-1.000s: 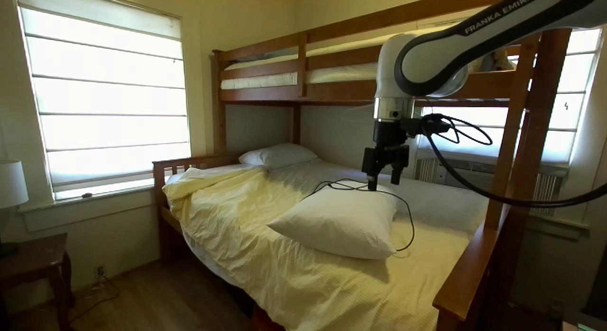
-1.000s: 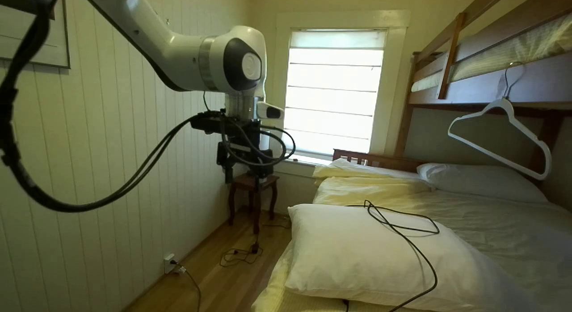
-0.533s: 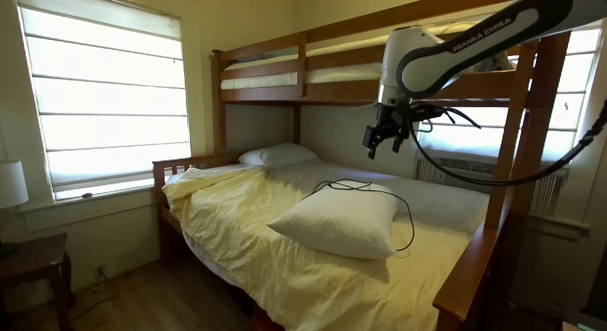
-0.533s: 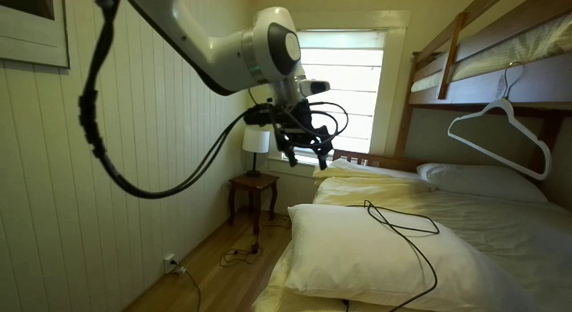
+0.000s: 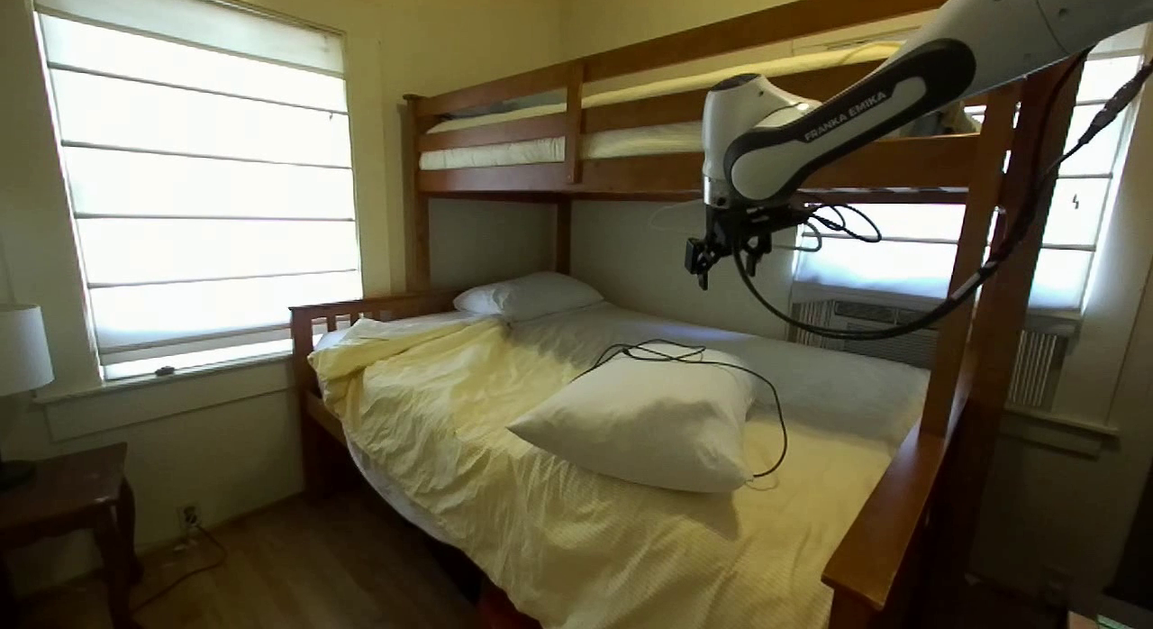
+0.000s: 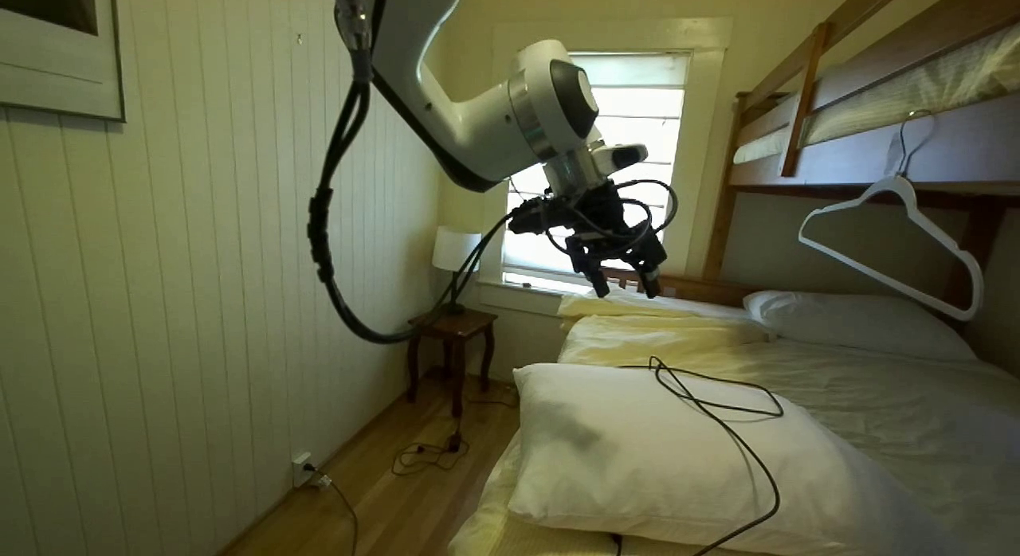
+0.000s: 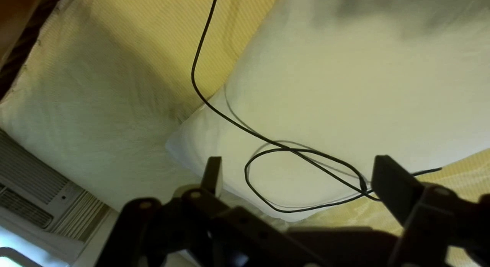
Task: Pick up the black cable from the pillow then set it back down on the pillow.
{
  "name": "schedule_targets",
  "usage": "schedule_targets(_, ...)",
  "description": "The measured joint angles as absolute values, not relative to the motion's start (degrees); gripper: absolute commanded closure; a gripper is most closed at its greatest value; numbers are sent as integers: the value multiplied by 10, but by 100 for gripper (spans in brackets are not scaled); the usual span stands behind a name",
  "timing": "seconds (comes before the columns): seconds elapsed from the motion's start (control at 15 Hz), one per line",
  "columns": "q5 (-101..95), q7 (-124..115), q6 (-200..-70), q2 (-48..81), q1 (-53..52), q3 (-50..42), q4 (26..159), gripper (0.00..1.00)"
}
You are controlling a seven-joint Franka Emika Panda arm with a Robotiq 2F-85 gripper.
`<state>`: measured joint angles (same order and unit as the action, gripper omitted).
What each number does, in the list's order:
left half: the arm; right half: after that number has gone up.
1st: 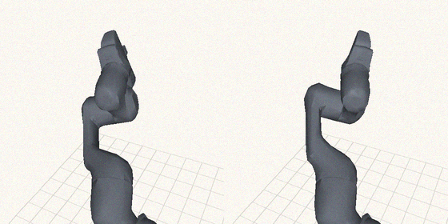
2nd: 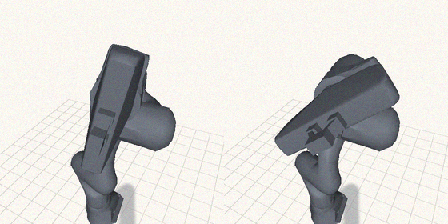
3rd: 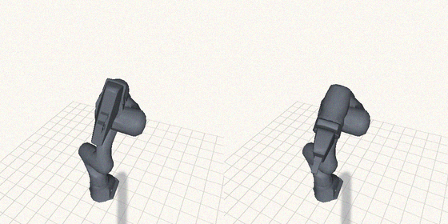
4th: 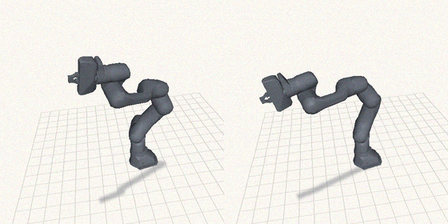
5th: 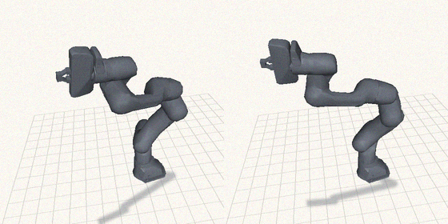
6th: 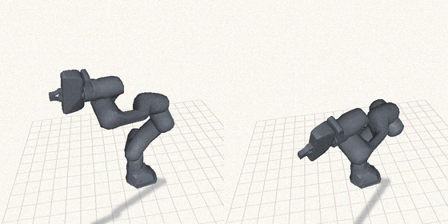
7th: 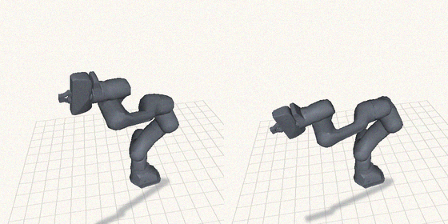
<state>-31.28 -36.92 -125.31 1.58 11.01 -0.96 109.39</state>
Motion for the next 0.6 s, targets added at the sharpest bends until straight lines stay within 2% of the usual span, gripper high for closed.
schedule_targets(0.6,-312,-407,-1249,19,98,-22,1087,0)
